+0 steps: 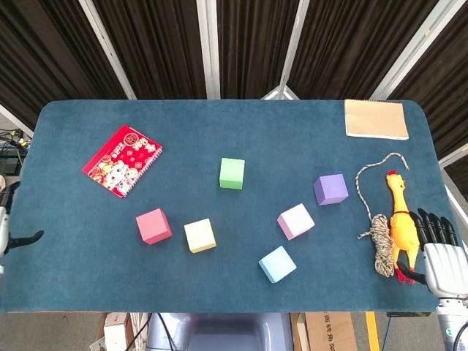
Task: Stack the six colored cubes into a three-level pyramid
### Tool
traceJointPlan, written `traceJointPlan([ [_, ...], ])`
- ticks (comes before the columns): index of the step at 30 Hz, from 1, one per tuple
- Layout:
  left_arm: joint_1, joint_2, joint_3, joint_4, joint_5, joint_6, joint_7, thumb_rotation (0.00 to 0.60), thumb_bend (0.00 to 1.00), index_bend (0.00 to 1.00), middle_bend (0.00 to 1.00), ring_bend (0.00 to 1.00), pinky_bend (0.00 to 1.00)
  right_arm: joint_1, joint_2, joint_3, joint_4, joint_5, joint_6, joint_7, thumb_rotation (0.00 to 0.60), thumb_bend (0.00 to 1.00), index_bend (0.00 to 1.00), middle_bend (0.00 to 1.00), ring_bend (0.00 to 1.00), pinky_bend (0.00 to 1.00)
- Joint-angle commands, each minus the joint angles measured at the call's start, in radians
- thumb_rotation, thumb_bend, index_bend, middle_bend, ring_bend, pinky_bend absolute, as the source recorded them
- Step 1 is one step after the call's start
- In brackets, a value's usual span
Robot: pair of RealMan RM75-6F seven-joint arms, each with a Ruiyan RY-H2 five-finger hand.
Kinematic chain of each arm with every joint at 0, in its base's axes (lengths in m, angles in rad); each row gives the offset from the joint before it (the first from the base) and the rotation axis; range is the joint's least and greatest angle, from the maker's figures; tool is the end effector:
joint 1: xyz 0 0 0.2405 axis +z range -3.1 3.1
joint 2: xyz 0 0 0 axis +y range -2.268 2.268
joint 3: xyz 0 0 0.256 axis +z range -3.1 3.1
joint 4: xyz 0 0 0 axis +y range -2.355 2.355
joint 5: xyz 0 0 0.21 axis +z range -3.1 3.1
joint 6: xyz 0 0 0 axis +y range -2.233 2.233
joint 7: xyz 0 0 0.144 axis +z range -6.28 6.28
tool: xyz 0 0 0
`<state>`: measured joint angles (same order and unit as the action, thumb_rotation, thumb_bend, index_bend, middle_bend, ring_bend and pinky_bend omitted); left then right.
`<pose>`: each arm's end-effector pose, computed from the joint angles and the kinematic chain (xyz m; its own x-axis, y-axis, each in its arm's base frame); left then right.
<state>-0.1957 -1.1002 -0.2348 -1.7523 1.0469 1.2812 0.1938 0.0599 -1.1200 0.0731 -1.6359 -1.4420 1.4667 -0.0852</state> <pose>-0.3091 0.2413 0.1667 0.3337 0.0494 0.9414 0.9041 0.2658 -0.3345 -0.3173 -0.1774 0.1604 0.4428 -0.0143 0.8965 -0.8942 0.0669 0.4427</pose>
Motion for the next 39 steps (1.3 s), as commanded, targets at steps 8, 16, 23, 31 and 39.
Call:
traceJointPlan([
  [8, -0.132, 0.069, -0.024, -0.109, -0.159, -0.162, 0.145, 0.6, 0.14, 0.1, 0.12, 0.01, 0.0, 0.001, -0.002, -0.001, -0.002, 0.003, -0.004, -0.006, 0.6, 0.18, 0.05, 0.06, 0.03, 0.0],
  [16, -0.219, 0.079, -0.006, -0.199, -0.293, -0.206, 0.274, 0.6, 0.14, 0.1, 0.13, 0.02, 0.0, 0.007, -0.009, -0.003, 0.002, 0.012, -0.023, -0.017, 0.6, 0.19, 0.05, 0.06, 0.03, 0.0],
  [23, -0.295, -0.003, 0.025, -0.213, -0.404, -0.162, 0.383, 0.6, 0.14, 0.1, 0.14, 0.02, 0.0, 0.012, -0.014, -0.002, 0.007, 0.019, -0.035, -0.018, 0.6, 0.19, 0.05, 0.06, 0.03, 0.0],
  [31, -0.35, -0.107, 0.04, -0.216, -0.475, -0.103, 0.432, 0.6, 0.13, 0.1, 0.14, 0.02, 0.0, 0.017, -0.016, 0.001, 0.014, 0.027, -0.044, -0.016, 0.6, 0.19, 0.05, 0.06, 0.03, 0.0],
  [39, -0.396, -0.175, 0.041, -0.224, -0.505, -0.07, 0.458, 0.6, 0.13, 0.1, 0.15, 0.02, 0.0, 0.017, -0.016, 0.004, 0.018, 0.031, -0.042, -0.007, 0.6, 0.19, 0.05, 0.06, 0.03, 0.0],
])
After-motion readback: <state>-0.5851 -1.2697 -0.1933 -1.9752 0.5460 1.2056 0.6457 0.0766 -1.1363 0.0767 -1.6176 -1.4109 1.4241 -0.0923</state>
